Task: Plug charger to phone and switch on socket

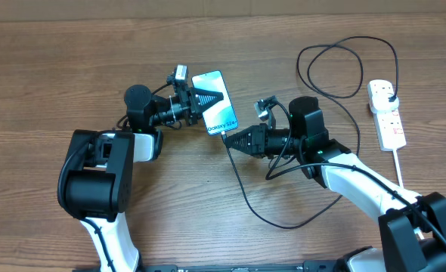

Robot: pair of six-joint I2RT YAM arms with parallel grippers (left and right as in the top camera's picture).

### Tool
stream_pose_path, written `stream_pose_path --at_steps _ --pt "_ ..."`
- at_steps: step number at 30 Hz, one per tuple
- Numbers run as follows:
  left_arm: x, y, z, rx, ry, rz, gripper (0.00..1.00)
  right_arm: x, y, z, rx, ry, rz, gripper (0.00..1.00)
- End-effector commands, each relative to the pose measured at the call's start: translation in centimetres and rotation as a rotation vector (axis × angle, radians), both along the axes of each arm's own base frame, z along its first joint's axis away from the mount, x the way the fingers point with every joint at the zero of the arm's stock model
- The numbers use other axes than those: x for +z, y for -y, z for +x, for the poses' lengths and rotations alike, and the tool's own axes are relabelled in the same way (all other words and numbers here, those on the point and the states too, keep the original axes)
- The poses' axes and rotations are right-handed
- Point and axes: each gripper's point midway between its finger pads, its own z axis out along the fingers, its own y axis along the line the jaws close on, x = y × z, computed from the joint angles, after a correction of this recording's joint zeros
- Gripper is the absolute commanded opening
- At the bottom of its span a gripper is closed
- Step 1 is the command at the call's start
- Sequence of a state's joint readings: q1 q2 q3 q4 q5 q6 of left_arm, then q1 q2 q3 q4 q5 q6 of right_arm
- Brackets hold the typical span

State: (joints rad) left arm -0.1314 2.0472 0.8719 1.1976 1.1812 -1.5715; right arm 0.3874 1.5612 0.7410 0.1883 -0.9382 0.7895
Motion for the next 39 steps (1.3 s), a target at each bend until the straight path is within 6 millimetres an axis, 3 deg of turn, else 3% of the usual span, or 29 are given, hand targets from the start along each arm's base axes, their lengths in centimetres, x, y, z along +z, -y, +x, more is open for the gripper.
stream_pose_path --at_steps 1,39 --pt "0.29 0.33 -0.46 -0.023 0.036 0.004 0.04 0.21 0.17 0.22 -0.018 0.001 -0.009 0.04" --pt "0.29 0.36 -0.59 -0.031 0.036 0.004 0.04 0.51 0.16 0.71 -0.039 0.009 -0.002 0.04"
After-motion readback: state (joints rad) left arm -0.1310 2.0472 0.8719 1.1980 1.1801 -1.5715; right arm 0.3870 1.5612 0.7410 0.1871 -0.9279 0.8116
